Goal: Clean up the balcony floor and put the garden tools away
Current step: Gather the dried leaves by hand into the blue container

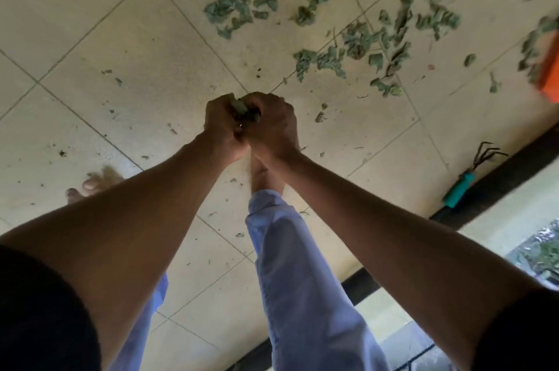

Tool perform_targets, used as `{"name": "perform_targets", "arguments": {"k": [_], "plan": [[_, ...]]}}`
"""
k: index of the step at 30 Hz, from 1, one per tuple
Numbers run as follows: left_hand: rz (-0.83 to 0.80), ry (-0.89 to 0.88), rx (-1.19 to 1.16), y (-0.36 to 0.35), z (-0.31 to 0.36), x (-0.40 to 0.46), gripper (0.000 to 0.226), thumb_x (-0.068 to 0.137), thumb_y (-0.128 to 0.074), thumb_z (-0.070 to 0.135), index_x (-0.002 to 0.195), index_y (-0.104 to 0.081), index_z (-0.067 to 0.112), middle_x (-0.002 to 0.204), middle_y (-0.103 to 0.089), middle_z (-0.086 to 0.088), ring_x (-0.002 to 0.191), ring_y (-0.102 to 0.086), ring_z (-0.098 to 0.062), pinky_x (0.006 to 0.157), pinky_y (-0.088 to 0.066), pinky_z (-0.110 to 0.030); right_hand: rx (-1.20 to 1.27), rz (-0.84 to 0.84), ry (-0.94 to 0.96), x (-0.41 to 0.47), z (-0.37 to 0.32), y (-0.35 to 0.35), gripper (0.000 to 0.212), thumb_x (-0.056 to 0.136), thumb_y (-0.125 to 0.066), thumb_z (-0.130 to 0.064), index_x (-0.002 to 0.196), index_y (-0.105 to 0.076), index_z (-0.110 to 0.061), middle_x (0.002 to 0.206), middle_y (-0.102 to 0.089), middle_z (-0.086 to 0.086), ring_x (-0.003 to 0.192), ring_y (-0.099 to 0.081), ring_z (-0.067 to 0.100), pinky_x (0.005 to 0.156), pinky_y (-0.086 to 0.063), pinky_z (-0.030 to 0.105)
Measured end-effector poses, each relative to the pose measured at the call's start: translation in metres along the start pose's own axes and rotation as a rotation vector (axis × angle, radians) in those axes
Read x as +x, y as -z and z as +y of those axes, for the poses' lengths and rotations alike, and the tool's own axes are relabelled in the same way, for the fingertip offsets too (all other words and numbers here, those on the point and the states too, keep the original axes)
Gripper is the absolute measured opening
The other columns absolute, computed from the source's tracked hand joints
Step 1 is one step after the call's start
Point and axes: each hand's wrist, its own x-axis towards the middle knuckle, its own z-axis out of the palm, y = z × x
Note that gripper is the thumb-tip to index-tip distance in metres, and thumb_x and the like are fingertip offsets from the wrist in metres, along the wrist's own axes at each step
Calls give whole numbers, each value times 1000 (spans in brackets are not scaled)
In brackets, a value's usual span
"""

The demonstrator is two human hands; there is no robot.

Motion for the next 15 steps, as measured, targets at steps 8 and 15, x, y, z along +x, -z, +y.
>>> {"name": "perform_targets", "arguments": {"k": [8, 15], "plan": [[-119, 11, 119, -34, 4, -26, 66, 99, -31, 10, 36, -50, 18, 47, -48, -4, 46, -59, -16, 59, -46, -24, -156, 67, 166, -16, -14, 25, 19, 88, -58, -5, 106, -57, -12, 78, -56, -1, 68, -52, 20, 56, -36, 28], [-108, 43, -15, -24, 15, -4, 45, 103, -39, 24, 68, -63, 10, 68, -60, -4, 63, -62, -20, 77, -51, -30, -261, 402, 52, -13, 15, 51, 29, 84, -57, 0, 99, -67, -24, 89, -70, -9, 83, -62, 14, 61, -48, 25]]}}
